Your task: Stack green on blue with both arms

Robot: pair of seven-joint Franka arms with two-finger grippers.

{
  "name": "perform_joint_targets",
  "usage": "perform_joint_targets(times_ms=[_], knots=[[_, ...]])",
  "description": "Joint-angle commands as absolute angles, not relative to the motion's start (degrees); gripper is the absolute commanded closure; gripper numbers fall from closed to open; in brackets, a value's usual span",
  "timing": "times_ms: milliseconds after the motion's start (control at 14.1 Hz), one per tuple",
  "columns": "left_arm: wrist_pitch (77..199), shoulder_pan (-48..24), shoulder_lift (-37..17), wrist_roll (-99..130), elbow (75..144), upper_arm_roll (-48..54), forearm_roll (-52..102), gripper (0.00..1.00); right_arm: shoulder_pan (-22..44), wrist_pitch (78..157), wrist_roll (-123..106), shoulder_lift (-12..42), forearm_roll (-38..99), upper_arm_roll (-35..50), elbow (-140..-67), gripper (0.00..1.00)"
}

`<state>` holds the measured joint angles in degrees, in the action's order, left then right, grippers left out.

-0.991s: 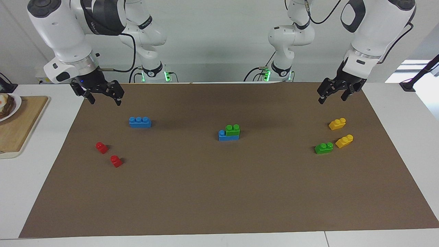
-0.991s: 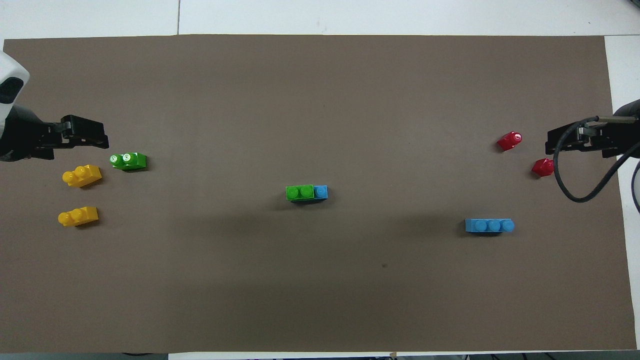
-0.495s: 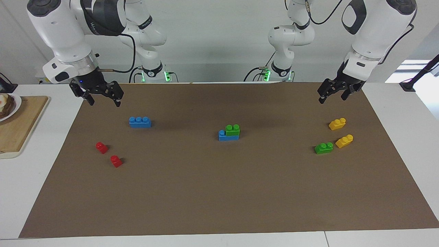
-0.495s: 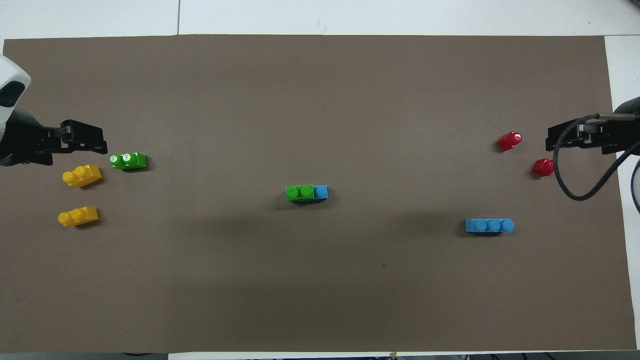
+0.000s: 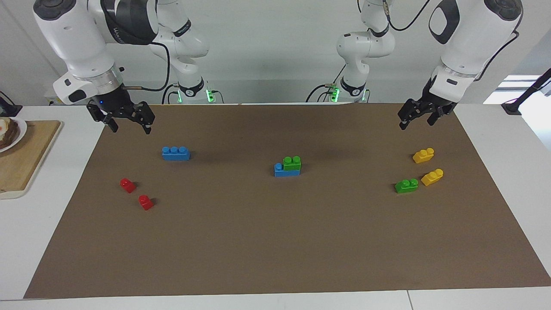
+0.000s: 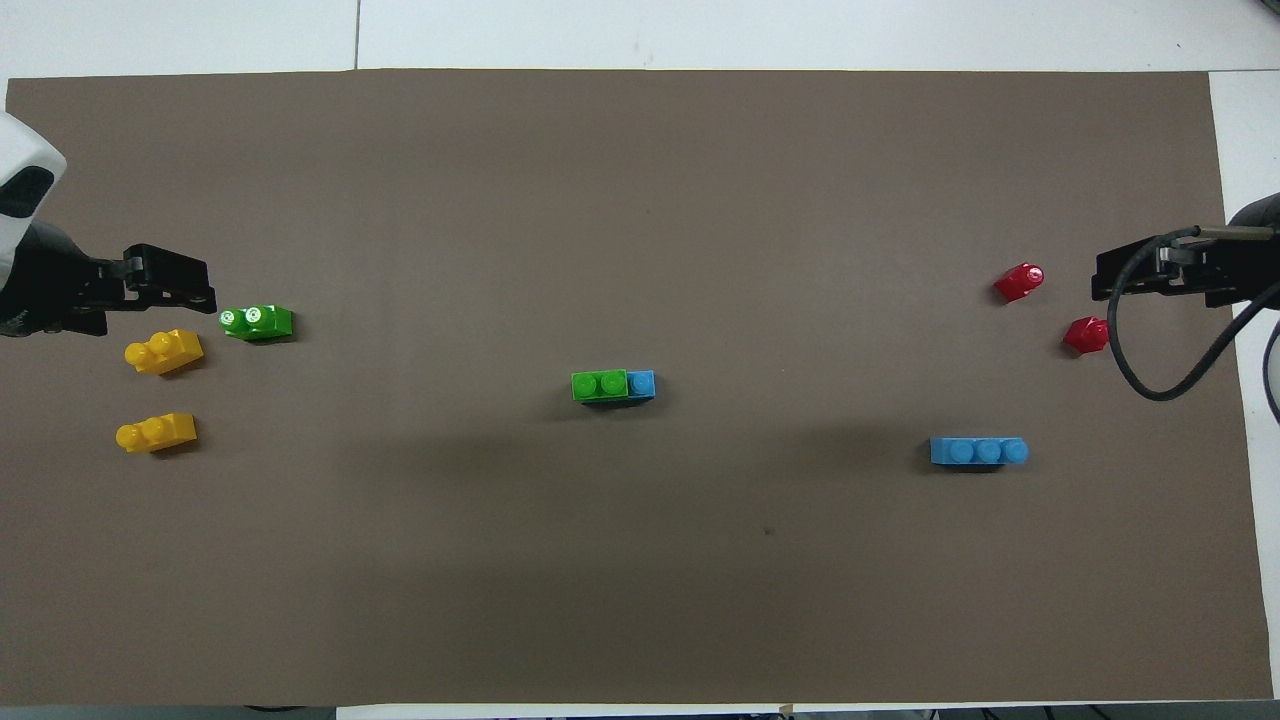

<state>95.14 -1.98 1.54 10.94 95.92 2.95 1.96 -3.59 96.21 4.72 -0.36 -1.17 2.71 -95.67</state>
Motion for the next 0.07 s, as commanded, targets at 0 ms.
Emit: perform_joint_targets(times_ms=[0], knots=[[94.6, -1.7, 2.1, 9.9, 96.6, 2.9, 1.2, 0.0, -4.6, 97.3, 4.3, 0.3, -1.1, 3.4, -94.8, 0.02]])
